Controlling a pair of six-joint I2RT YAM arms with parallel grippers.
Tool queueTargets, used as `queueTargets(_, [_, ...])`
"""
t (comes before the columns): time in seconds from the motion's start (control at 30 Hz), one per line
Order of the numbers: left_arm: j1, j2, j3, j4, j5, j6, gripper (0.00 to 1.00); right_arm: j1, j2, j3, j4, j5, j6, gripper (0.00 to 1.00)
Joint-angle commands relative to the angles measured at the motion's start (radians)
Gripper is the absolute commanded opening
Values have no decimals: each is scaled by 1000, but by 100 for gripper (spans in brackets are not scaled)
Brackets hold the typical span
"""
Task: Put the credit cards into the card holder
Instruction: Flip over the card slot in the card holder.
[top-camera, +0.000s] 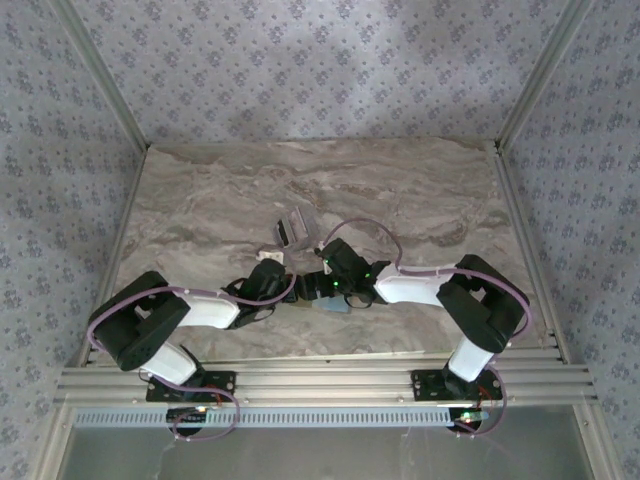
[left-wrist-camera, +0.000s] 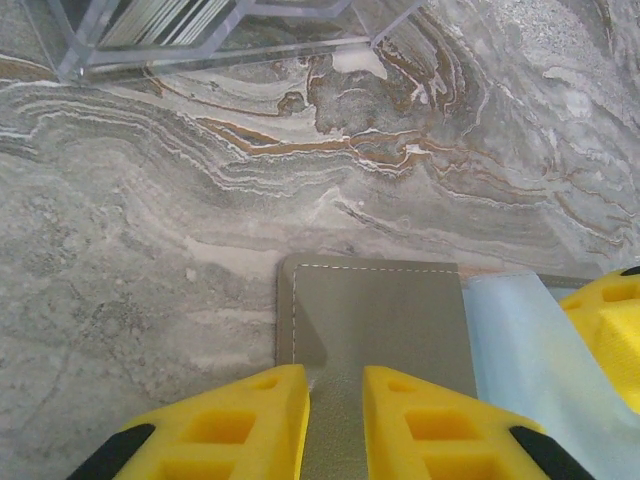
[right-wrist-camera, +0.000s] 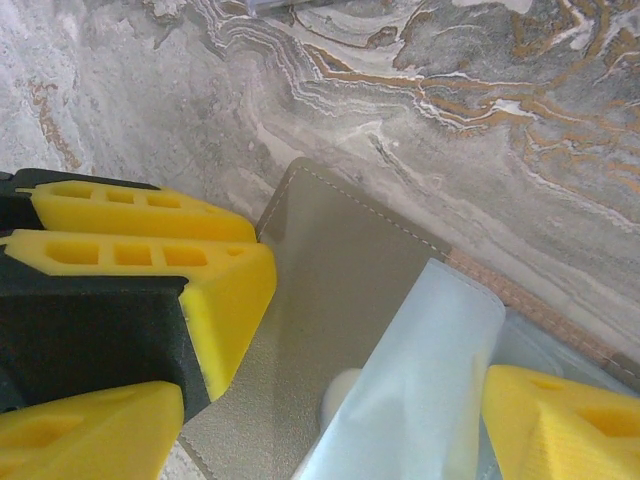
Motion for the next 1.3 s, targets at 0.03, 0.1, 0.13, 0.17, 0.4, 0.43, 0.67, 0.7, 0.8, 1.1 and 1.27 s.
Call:
queueTargets(0.03, [-18, 67, -40, -182, 115, -12, 25, 50, -6, 24, 147, -231, 45, 85])
queueTargets(0.1, [-17, 72, -42, -176, 116, -12, 26, 56, -9, 30, 152, -232, 45, 85])
queueTargets(0.13, [-17, 74, -43, -174, 116, -12, 26, 58, -10, 31, 152, -235, 45, 85])
queueTargets(0.17, [-18, 74, -43, -173, 118, -12, 27, 60, -11, 35, 155, -238, 46, 85])
queueTargets(0.4, [-7, 38, -43, -194, 132, -4, 32, 63, -17, 32, 191, -252, 82, 86])
queueTargets(0.43, [-5, 29, -43, -202, 132, -3, 33, 64, -20, 30, 195, -252, 84, 86])
queueTargets(0.67, [30, -71, -72, -248, 146, 12, 34, 67, -44, 47, 135, -203, 61, 86])
queueTargets(0.7, [33, -87, -71, -262, 147, 17, 34, 67, -42, 52, 126, -198, 61, 86])
queueTargets(0.8, [32, -142, -72, -303, 149, 32, 35, 66, -36, 64, 105, -187, 61, 86])
queueTargets(1.1, [40, -261, -115, -360, 142, 37, 37, 73, -26, 91, 85, -181, 61, 85])
queueTargets(1.27, [40, -368, -134, -450, 75, 14, 39, 73, -19, 90, 63, -147, 62, 85])
